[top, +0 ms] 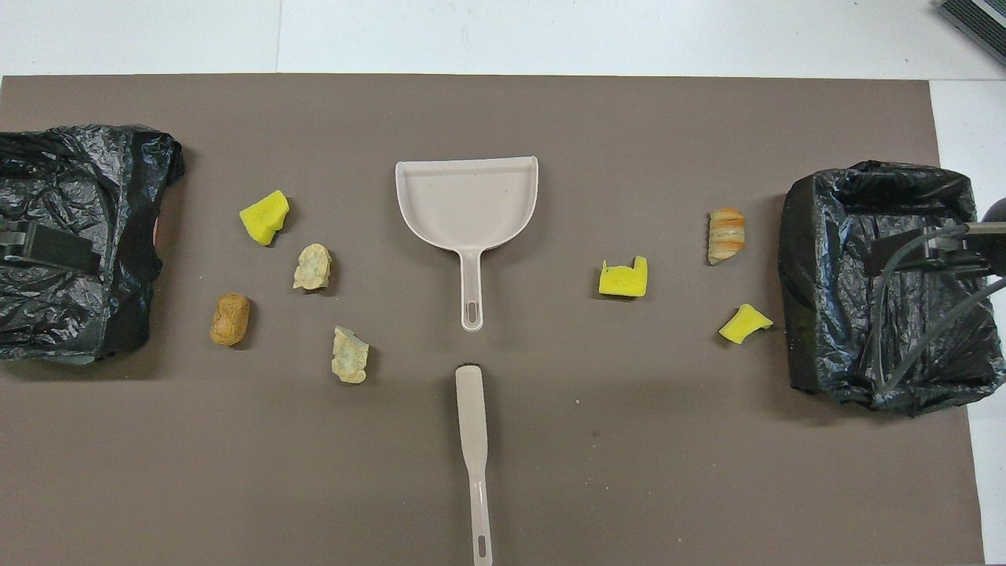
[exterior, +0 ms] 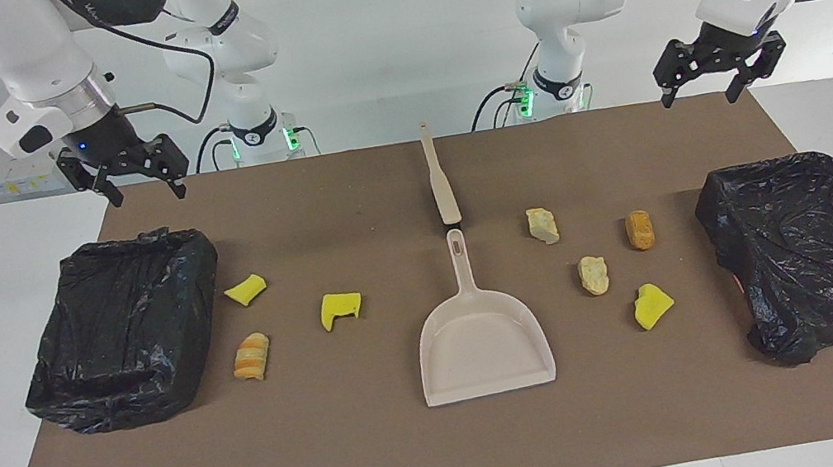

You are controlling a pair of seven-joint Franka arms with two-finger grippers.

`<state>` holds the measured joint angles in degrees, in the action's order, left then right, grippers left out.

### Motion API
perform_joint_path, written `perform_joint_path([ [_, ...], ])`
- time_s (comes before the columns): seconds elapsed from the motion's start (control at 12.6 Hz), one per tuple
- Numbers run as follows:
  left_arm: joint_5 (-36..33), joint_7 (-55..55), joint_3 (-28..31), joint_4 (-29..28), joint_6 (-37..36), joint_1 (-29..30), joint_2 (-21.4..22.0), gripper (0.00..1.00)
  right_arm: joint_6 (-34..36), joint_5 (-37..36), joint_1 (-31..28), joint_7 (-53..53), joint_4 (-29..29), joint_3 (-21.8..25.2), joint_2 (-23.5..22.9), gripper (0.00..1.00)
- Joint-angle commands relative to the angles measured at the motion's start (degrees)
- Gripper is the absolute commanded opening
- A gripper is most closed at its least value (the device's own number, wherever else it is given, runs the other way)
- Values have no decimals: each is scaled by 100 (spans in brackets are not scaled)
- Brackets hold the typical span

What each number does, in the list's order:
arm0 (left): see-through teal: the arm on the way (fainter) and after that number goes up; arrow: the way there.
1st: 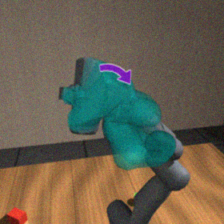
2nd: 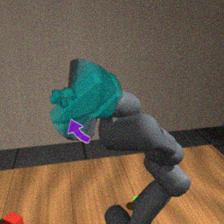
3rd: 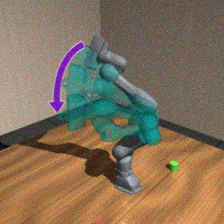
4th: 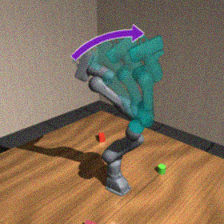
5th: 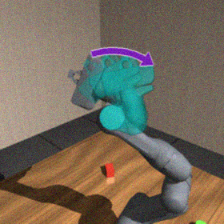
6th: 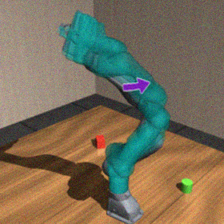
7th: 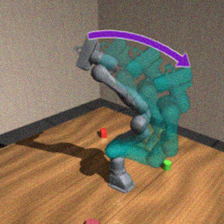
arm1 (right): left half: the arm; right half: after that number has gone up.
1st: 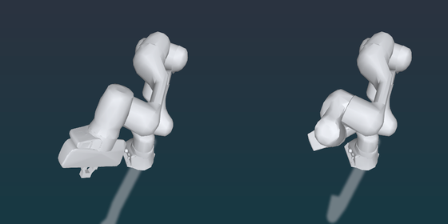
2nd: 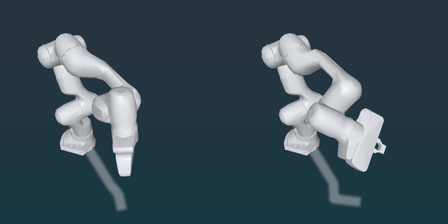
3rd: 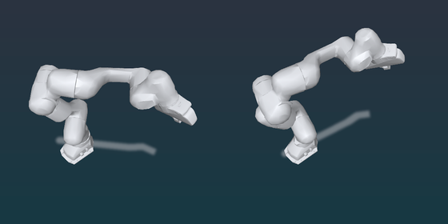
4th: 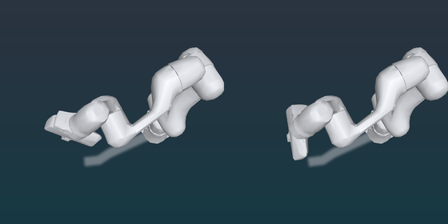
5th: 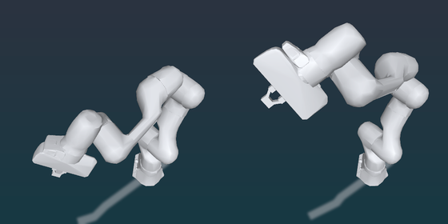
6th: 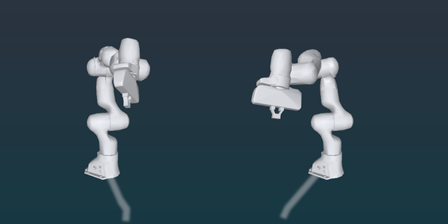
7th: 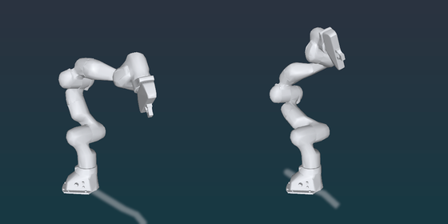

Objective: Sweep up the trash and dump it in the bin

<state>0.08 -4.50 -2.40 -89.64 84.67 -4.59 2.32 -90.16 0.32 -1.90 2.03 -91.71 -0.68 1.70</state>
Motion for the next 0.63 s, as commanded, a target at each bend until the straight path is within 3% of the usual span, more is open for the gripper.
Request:
perform_joint_path([
  [0.0,36,229,20,-956,287,-533,575,100,-37,-14,-13,-106,-48,6,41,100],
  [0.16,45,773,11,-1475,366,-919,883,100,-46,-14,-4,-106,-48,15,41,100],
  [0.55,97,2267,11,-2803,1358,-2053,1384,100,-37,-15,-13,-106,-48,15,41,100],
])
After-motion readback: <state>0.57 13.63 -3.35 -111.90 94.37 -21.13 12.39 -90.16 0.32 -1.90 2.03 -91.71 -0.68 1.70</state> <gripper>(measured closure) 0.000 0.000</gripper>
